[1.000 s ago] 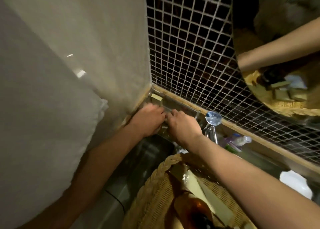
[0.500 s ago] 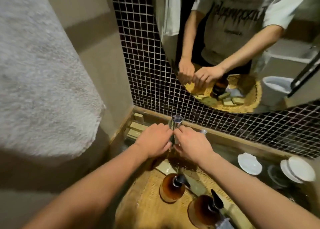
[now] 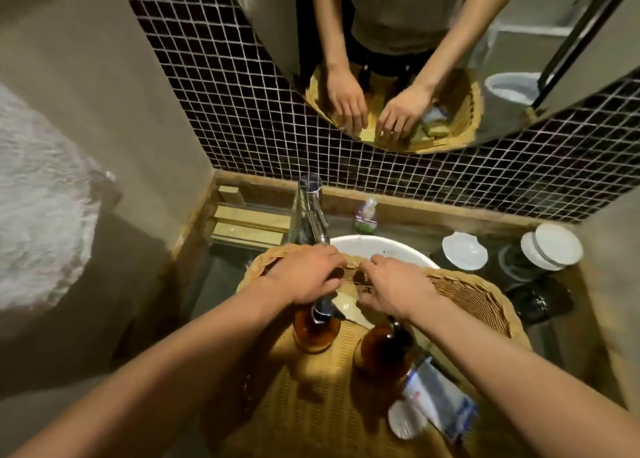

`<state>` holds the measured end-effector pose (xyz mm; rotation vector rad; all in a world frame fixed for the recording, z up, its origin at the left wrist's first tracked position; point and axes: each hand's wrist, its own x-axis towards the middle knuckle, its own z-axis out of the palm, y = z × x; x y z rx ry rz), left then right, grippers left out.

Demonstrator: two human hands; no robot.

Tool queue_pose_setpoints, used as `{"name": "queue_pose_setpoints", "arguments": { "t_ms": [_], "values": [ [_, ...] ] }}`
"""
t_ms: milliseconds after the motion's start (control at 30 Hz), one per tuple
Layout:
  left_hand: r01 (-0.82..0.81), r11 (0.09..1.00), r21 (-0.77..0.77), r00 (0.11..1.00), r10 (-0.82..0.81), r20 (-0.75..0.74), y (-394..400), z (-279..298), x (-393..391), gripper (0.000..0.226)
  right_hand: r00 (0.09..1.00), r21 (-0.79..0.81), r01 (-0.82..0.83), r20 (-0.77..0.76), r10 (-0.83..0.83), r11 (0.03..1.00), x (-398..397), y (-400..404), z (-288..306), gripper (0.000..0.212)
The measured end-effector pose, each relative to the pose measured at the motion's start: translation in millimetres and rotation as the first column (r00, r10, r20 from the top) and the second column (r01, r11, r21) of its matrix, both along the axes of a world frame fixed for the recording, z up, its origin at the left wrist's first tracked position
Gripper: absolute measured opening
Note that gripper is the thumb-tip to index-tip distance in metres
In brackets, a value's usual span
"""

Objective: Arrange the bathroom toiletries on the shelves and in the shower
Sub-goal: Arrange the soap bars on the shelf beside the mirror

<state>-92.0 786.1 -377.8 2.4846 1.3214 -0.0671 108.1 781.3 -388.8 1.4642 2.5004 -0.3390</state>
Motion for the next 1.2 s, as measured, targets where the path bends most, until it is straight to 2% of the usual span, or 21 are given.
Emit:
{"name": "queue_pose_setpoints", "arguments": {
  "t_ms": [233, 333, 500, 667, 733, 867, 967, 1067, 1200],
  "values": [
    [0.082, 0.997, 0.006, 0.996, -0.082, 0.043, 16, -11, -6, 0.029, 0.997, -0.202, -0.029, 0.06, 0.042, 0.979, -23, 8, -37, 0.065],
    [0.077, 0.997, -0.002, 0.995, -0.077, 0.056, 20, -17, -7, 0.028, 0.994, -0.247, -0.088, 0.038, 0.1, 0.965, -32, 13, -40, 0.063],
    [0.129, 0.991, 0.038, 0.987, -0.132, 0.088, 19, -19, -9, 0.027, 0.968, -0.182, -0.212, 0.094, 0.231, 0.96, -36, 18, -30, 0.055],
    [0.145, 0.988, 0.057, 0.985, -0.15, 0.083, 19, -19, -12, 0.029, 0.932, -0.148, -0.307, 0.151, 0.329, 0.94, -42, 14, -29, 0.027],
    [0.143, 0.989, 0.04, 0.985, -0.146, 0.089, 18, -18, -12, 0.03, 0.936, -0.145, -0.295, 0.156, 0.317, 0.944, -43, 13, -28, 0.021],
    [0.138, 0.99, -0.041, 0.986, -0.133, 0.103, 22, -10, -13, 0.033, 0.969, -0.128, -0.196, 0.125, 0.212, 0.972, -35, 13, -12, 0.033],
    [0.211, 0.977, -0.041, 0.977, -0.211, -0.006, 27, 2, -15, 0.047, 0.99, -0.065, -0.096, 0.096, 0.102, 0.993, -26, 12, 5, 0.047],
    [0.242, 0.97, -0.009, 0.962, -0.241, -0.129, 31, 18, -13, 0.057, 0.995, -0.029, -0.073, 0.07, 0.074, 0.997, -19, 13, 26, 0.05],
    [0.225, 0.973, 0.047, 0.959, -0.213, -0.185, 34, 41, -9, 0.047, 0.994, 0.102, -0.093, 0.061, 0.088, 0.99, -12, 24, 57, 0.051]
  ]
}}
